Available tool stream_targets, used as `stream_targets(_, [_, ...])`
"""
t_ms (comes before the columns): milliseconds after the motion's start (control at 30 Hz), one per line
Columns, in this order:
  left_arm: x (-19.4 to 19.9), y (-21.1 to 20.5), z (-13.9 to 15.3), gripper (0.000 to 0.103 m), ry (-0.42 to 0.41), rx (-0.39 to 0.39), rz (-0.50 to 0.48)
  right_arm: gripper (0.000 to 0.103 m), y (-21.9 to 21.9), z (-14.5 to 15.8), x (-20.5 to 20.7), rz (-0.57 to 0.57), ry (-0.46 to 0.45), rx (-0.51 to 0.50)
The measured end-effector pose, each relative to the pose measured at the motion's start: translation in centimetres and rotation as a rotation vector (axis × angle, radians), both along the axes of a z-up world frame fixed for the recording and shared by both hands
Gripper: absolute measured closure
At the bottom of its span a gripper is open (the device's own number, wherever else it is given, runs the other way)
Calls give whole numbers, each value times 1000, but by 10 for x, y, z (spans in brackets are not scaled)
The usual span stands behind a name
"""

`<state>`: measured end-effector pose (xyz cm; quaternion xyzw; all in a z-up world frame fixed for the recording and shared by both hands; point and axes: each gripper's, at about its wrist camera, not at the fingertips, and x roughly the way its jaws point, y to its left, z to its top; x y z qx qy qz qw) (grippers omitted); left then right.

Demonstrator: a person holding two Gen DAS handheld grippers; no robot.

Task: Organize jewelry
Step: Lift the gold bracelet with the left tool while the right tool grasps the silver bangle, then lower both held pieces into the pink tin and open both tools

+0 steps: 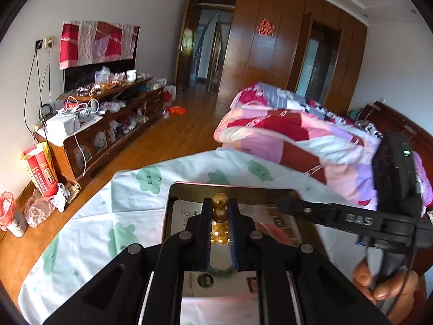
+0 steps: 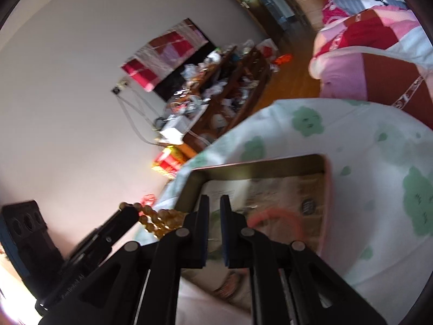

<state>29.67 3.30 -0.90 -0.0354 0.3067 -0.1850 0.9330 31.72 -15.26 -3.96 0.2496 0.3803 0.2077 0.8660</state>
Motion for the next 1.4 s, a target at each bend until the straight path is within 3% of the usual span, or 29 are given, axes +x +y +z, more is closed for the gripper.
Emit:
stream_targets(233, [22, -12, -19, 92, 81, 47, -10, 89, -16, -4, -6, -57, -37, -26])
stream_targets(267, [25, -12, -20, 88, 92, 48, -9, 88, -16, -2, -8, -60, -51, -36])
stream_targets(333, [28, -10, -22, 70, 118, 56, 10, 85, -16, 1, -10, -60, -64, -48])
stream_targets(400, [26, -10, -19, 47, 108, 49, 27, 70, -17, 4, -11, -70, -69, -48])
stream_targets(433, [23, -9, -16, 46, 92, 44, 35, 54, -20, 4, -11, -80, -70, -41])
stream_targets(467, [21, -9, -13, 45, 78, 44, 41, 45, -22, 4, -12, -95, -73, -32])
stream_targets(633, [10, -4, -2, 45, 60, 53, 68, 45, -32, 8, -16, -156, -94, -21])
stream_targets(867, [-19, 16, 6, 45, 48, 18, 85, 45, -29, 15, -32, -192, -131, -117])
stream_targets(1100, [-62, 32, 17, 45, 1, -38, 83, 45, -34, 22, -76, -221, -171, -180])
stream_targets(1400, [-110, 41, 12, 45, -18, -34, 72, 45, -35, 23, -125, -208, -159, -217])
